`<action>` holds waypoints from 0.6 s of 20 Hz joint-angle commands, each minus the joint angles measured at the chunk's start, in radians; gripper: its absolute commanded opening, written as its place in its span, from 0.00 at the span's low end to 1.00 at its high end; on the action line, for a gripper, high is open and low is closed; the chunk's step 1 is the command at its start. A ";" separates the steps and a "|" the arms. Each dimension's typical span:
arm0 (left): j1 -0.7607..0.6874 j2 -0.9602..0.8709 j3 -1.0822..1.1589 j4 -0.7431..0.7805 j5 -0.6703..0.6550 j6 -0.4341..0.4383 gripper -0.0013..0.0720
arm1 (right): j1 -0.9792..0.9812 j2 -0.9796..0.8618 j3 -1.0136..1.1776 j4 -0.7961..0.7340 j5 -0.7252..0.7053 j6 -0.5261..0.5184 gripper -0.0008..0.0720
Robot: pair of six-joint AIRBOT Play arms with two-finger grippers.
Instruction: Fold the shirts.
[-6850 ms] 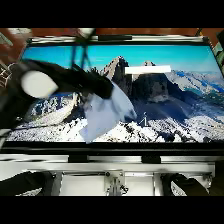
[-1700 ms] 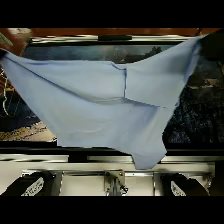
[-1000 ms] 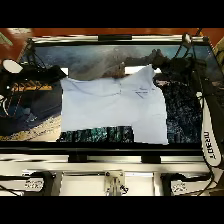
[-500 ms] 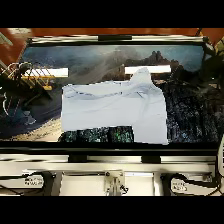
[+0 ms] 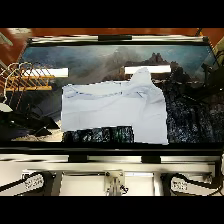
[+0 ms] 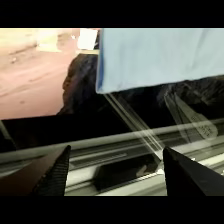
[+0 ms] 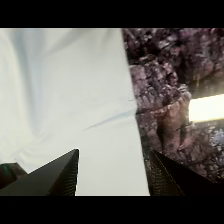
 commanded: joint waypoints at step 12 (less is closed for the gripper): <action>-0.106 -0.128 -0.071 -0.184 0.283 0.085 0.89 | -0.006 0.001 -0.014 0.031 0.009 -0.002 0.76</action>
